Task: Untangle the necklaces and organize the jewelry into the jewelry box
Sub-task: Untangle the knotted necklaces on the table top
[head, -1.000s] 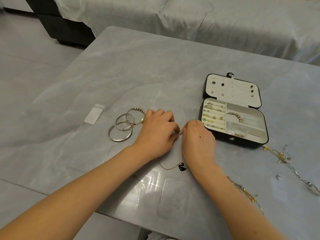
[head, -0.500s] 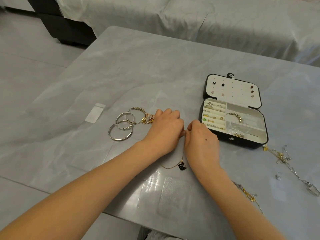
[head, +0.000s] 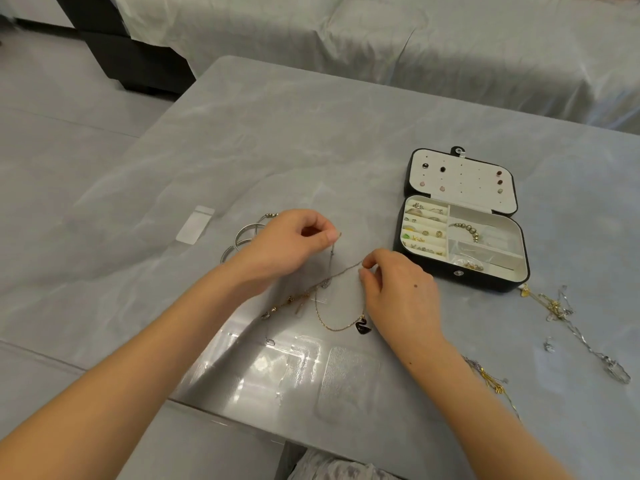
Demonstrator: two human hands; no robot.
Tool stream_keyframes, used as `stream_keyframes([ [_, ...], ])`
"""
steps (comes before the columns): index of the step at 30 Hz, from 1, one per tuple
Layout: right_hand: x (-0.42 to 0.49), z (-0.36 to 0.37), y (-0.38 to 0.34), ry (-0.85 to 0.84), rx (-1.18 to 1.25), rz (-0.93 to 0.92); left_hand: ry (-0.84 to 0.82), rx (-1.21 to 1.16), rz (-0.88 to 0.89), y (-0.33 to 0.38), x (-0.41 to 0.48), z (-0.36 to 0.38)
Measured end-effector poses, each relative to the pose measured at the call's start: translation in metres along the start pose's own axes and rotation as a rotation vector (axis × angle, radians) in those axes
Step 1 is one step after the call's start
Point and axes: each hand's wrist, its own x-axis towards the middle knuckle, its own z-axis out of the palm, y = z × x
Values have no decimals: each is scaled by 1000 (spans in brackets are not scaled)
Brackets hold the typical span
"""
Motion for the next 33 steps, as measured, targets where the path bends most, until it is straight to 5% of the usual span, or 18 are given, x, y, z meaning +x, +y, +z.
stream_keyframes([
  [4, -2, 4, -9, 107, 19, -124, 6, -44, 17, 0, -10, -9],
  [19, -6, -3, -8, -268, -31, -177, 244, -205, 11, 1, -28, -64],
  [33, -8, -10, -16, -353, -62, -248, 407, -160, -101, -25, -10, -62],
])
